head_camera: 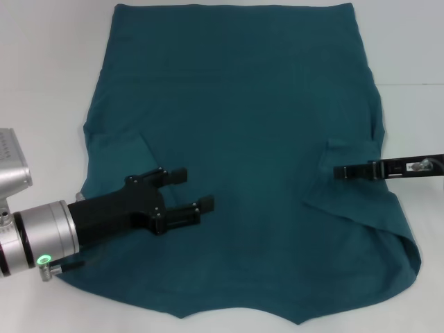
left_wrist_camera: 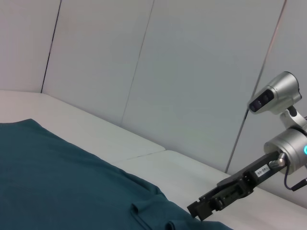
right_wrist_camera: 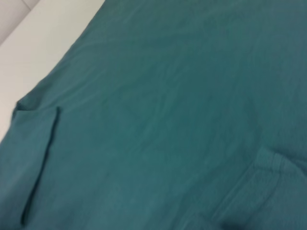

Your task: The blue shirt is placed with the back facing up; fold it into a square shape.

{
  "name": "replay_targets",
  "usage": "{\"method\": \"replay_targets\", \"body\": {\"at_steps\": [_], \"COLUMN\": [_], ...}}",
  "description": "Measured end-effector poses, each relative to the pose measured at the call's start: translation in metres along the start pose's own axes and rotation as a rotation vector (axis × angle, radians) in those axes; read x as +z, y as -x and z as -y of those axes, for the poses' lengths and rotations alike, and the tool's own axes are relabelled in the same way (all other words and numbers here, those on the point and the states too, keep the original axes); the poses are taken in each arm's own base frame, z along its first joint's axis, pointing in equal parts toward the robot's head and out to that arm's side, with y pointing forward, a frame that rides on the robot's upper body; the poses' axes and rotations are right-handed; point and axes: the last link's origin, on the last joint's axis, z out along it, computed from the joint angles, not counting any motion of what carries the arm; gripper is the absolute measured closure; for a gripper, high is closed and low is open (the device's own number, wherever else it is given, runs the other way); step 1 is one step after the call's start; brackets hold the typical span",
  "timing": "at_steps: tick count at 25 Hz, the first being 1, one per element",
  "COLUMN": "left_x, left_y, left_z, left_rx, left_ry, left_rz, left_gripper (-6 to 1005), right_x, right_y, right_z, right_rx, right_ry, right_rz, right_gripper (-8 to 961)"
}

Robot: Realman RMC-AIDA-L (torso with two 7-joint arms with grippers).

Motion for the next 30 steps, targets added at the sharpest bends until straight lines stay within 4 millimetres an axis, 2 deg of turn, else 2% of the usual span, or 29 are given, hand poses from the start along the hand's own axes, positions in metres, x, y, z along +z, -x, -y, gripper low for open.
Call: {"method": "replay_targets", "body": {"at_steps": [12, 19, 30], "left_x": [0.000, 0.001, 0.001], "left_y": [0.000, -0.001, 0.000], "left_z": [0.002, 0.002, 0.001], "left_rx": [0.002, 0.002, -0.012], "left_ry": [-0.008, -0.007, -0.006], "left_rz": [0.003, 0.003, 0.002], "left_gripper": [140, 140, 140], "right_x": [0.015, 0.014, 0.010], "right_y": [0.001, -0.006, -0.006], "right_z": [-0.008, -0.019, -0.021], "right_rx": [-0.038, -0.042, -0.041], "right_ry": [-0.025, 0.052, 0.079], "right_rz": [-0.020, -0.076, -0.083], "right_gripper": [263, 263, 264]}}
